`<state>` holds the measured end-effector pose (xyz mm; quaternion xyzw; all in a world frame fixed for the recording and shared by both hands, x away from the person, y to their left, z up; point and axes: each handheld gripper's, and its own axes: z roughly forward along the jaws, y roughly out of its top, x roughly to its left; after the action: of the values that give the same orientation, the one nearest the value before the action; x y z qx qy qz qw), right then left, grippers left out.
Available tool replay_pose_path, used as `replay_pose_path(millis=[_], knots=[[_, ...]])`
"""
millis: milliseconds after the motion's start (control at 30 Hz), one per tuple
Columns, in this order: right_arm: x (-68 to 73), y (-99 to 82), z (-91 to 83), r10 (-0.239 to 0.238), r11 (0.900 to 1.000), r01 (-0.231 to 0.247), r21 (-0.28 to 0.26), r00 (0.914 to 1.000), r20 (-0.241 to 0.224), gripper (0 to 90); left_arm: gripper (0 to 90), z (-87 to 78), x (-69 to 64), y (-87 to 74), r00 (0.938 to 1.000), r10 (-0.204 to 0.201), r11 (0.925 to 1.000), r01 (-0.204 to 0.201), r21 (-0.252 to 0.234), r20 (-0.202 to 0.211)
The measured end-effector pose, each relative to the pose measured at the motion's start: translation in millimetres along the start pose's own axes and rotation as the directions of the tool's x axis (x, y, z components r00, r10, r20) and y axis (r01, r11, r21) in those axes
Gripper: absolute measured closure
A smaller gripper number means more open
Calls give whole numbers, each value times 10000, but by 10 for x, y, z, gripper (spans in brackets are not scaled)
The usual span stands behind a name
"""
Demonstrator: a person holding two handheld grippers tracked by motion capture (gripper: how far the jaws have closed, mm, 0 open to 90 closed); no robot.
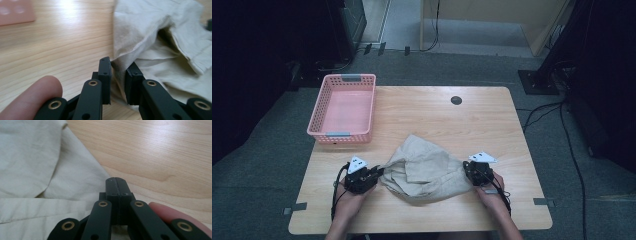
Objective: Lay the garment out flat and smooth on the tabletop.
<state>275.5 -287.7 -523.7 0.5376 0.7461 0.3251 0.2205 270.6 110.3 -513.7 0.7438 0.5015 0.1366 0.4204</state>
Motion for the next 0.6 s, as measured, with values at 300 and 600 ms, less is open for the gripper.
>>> replay_pose_path(millis=[300,600], knots=[[-31,19,-39,313,9993,-318,-207,9993,-221,811,475,-205,118,125,9971,-753,9931,742,-908,-84],[92,86,-78,445,9955,-520,-797,9946,-934,515,423,-494,75,276,9948,-1005,9727,945,-2121,-177]])
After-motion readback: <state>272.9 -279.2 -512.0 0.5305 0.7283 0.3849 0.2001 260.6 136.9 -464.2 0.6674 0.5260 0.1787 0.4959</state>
